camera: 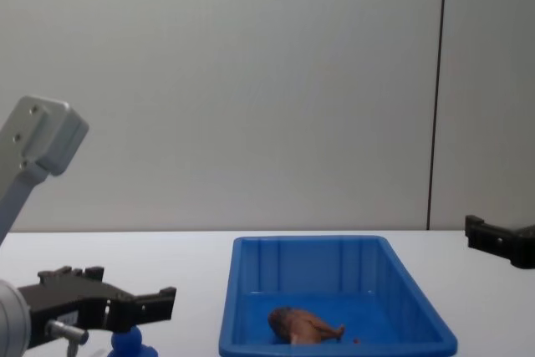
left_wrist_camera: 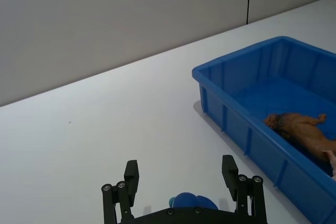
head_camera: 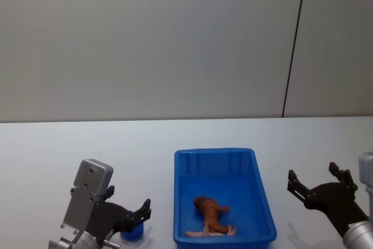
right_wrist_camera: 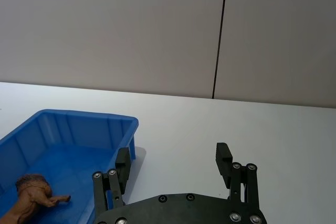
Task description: Pick up the two dolls from the table and place them into the box.
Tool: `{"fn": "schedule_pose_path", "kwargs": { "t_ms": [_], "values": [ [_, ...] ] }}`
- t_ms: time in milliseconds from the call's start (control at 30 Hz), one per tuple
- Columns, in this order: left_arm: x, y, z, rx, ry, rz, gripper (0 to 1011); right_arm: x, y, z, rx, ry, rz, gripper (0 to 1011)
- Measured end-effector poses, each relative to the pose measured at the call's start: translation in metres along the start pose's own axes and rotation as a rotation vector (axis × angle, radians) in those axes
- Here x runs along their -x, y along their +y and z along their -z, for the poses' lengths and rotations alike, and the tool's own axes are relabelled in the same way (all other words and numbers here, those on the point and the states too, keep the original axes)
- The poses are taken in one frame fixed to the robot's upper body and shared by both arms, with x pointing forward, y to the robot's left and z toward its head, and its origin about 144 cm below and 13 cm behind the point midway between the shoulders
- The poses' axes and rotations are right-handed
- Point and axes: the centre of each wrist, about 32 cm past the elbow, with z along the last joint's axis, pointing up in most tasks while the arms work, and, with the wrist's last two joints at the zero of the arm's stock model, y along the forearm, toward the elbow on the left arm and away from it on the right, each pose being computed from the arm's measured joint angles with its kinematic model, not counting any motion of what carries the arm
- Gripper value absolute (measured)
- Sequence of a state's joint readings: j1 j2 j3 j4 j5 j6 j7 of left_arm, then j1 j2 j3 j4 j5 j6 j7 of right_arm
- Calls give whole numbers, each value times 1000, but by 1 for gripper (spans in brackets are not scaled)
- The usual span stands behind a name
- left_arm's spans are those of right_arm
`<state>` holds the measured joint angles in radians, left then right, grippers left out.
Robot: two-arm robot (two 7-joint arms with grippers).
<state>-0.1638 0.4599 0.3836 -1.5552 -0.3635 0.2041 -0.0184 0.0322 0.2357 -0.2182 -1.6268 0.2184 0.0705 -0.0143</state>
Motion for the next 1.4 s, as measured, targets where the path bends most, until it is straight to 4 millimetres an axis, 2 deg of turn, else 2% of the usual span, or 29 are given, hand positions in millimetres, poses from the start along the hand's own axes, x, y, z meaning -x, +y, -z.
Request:
{"fn": "schedule_pose_path", "kwargs": {
  "t_ms": [233,333,500,533,633,967,1400],
  "values": [
    [-3,-3,6,-47,19,12,1001,0,0,0,0,0,0,1001],
    [-4,-4,8,-59,24,17,968,0,0,0,0,0,0,1001],
    [-6,-6,12,-90,33,24,849,0,0,0,0,0,0,1001],
    [-7,-7,13,-99,35,25,782,0,0,0,0,0,0,1001],
    [-7,-7,15,-112,38,27,730,0,0,0,0,0,0,1001],
    [-10,-10,19,-138,43,25,388,0,0,0,0,0,0,1001],
    [-10,-9,13,-85,27,24,276,0,0,0,0,0,0,1001]
  ]
}}
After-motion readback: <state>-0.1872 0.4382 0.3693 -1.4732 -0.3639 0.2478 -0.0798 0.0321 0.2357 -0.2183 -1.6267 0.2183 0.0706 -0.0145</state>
